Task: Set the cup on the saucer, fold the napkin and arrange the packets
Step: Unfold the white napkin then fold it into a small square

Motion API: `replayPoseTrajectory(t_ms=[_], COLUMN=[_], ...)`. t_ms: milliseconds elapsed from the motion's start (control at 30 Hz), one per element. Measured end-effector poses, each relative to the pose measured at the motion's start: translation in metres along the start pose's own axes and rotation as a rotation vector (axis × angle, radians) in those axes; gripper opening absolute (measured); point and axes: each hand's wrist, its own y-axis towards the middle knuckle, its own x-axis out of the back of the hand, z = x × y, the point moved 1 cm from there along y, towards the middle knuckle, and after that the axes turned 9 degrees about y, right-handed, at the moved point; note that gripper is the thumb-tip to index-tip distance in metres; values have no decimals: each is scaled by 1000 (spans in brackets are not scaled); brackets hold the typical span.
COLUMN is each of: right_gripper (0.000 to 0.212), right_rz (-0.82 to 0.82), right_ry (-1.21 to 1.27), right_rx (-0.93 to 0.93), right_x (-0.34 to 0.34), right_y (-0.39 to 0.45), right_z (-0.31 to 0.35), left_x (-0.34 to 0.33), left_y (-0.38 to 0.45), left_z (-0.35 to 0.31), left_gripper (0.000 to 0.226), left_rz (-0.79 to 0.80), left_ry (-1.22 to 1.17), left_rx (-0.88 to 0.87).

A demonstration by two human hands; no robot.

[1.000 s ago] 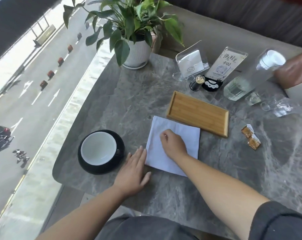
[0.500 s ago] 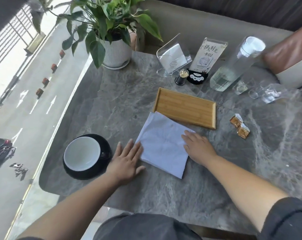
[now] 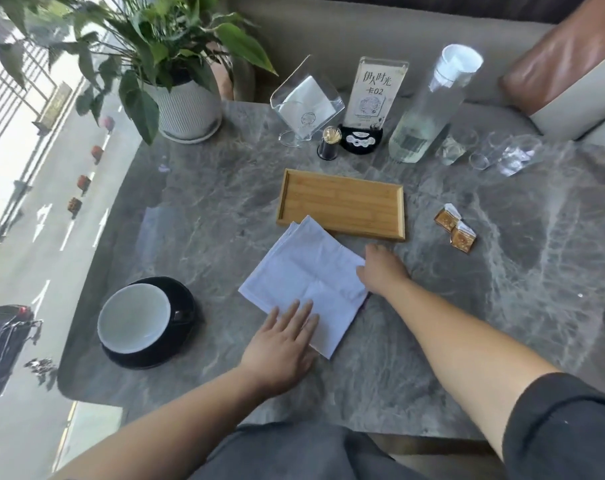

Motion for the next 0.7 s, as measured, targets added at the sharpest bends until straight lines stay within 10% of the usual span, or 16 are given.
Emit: replayPoseTrajectory(t_ms=[333, 533, 700], right_gripper=[19, 48, 17], right_rz=[399, 248, 235], right_ry=[553, 1070, 1208], right_rx=[-155, -154, -74], right_x=[1, -11, -9], right_y=[-57, -98, -109], right_z=[-46, -53, -43], left_x=[-17, -15, -6], left_y=[-32, -31, -29], left_z=[13, 2, 4], left_gripper=[68, 77, 46], left_rz=[-42, -90, -308], left_ry=[141, 152, 25], left_rx=[-104, -26, -25])
